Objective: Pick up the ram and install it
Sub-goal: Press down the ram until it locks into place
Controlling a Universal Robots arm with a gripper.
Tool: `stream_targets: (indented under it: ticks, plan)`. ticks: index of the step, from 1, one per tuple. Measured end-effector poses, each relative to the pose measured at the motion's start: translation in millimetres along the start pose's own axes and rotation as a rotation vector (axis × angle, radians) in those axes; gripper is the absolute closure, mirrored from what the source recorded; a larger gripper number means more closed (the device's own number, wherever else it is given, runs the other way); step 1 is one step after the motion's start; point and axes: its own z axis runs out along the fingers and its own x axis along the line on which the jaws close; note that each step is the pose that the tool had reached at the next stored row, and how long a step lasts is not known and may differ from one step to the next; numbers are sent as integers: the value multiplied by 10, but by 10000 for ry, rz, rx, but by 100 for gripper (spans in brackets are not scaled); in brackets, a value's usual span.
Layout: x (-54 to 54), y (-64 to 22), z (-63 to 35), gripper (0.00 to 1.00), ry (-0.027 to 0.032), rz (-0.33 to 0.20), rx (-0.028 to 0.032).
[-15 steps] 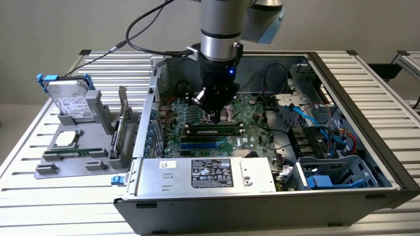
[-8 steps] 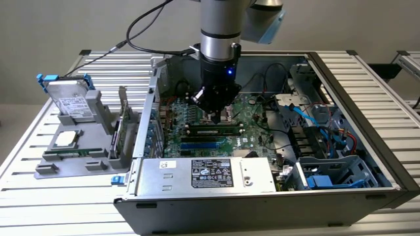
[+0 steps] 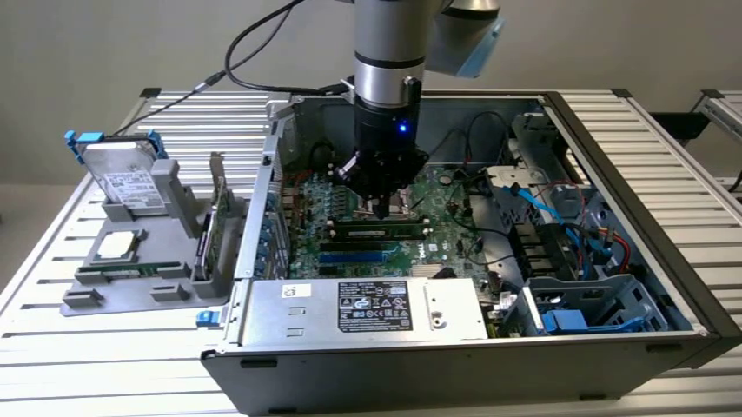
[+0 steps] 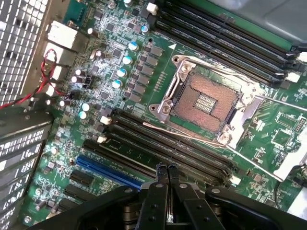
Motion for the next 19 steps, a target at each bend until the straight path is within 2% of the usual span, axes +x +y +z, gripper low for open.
stream_targets:
  ticks: [19]
  plan:
    - [-1, 0, 1, 90, 68, 2830, -47]
